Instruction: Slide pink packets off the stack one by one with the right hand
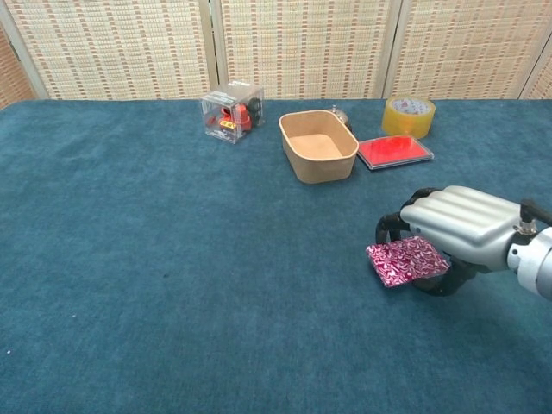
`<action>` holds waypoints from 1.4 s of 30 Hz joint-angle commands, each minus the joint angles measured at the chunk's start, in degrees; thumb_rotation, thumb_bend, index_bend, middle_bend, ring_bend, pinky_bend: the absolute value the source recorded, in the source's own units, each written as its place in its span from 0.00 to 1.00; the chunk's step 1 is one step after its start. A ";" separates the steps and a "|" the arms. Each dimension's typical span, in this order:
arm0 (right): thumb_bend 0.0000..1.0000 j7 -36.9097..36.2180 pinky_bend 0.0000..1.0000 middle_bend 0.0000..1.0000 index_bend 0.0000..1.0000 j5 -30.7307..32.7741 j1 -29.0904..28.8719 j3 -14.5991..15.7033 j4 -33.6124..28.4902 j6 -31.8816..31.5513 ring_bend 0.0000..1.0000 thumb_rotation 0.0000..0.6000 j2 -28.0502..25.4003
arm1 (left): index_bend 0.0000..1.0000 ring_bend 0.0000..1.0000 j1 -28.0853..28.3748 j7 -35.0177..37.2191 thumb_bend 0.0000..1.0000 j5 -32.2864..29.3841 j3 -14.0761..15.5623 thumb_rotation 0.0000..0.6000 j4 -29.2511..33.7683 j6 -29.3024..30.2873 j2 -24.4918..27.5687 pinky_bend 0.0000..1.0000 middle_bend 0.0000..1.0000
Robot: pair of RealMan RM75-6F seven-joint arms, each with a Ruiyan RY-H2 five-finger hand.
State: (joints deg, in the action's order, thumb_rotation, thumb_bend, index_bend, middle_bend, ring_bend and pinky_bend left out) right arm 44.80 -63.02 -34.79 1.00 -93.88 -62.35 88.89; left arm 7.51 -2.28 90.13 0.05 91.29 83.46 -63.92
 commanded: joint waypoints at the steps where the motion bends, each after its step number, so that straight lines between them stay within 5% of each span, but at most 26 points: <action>1: 0.29 1.72 0.00 0.11 0.03 2.30 -0.59 0.28 -1.50 1.73 0.04 1.00 -1.33 | 0.00 0.00 -0.11 0.27 0.46 0.62 0.22 1.00 -0.53 0.51 -0.35 0.06 0.00; 15: 0.28 -0.43 0.00 0.06 0.00 2.40 0.23 -0.40 -4.55 -0.71 0.00 1.00 -7.21 | 0.00 0.00 -0.19 -0.16 0.46 -0.63 0.11 1.00 0.21 -0.26 0.15 0.06 0.00; 32: 0.28 -1.15 0.00 0.06 0.00 12.88 -1.06 -1.69 5.90 5.21 0.00 1.00 -8.57 | 0.00 0.00 0.39 -1.66 0.45 -1.73 -0.03 1.00 0.66 -1.94 -0.22 0.06 0.00; 42: 0.28 -2.62 0.00 0.07 0.14 12.93 -1.33 -2.05 9.05 5.62 0.00 1.00 -6.20 | 0.00 0.00 0.66 -2.11 0.46 -2.18 -0.07 1.00 0.67 -2.62 -0.32 0.06 0.00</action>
State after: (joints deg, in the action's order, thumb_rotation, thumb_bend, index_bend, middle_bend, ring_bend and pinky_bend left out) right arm 42.29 -50.15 -36.06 -0.98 -84.92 -56.88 82.58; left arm 8.16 -4.39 87.95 -0.02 91.96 80.85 -64.24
